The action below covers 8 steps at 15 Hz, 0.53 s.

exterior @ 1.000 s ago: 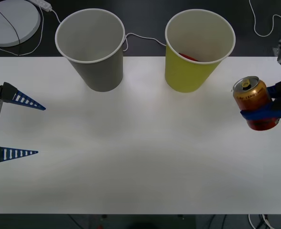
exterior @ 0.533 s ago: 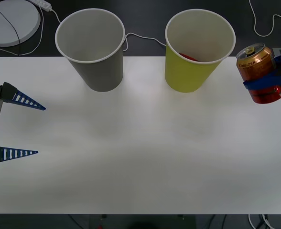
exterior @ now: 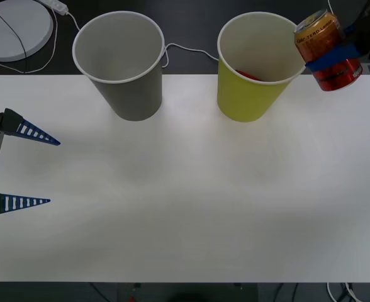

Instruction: Put the can into the green bin and the plastic bottle into the gray bin

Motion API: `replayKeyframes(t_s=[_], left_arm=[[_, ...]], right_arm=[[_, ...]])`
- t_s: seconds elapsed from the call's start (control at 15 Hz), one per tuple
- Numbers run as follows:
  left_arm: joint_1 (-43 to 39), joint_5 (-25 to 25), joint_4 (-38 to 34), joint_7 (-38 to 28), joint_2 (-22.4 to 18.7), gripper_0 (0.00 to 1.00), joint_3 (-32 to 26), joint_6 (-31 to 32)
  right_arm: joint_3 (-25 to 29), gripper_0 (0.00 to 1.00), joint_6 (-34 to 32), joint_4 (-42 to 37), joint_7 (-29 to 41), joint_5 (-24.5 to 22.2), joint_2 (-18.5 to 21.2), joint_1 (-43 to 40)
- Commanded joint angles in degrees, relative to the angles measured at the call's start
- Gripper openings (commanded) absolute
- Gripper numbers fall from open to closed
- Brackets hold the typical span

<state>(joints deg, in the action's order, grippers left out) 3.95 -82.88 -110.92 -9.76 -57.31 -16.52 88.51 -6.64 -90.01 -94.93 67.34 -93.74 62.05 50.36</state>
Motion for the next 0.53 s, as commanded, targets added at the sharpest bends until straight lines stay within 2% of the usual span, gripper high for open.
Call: replayKeyframes(t_s=[0.07,0.27,0.53], left_arm=[[0.00,0.00,0.00,0.00,0.00,1.00,0.00,0.00],[0.00,0.00,0.00,0.00,0.00,1.00,0.00,0.00],[0.00,0.00,0.00,0.00,0.00,1.00,0.00,0.00]], right_arm=[[-8.91,0.00,0.01,9.42,-0.37,-1.18,-0.79,10.29],[-13.13,0.00,0.01,17.85,-1.60,-6.54,-5.36,17.32],[-13.22,0.00,0.01,22.95,-0.81,-16.21,-12.39,20.83]])
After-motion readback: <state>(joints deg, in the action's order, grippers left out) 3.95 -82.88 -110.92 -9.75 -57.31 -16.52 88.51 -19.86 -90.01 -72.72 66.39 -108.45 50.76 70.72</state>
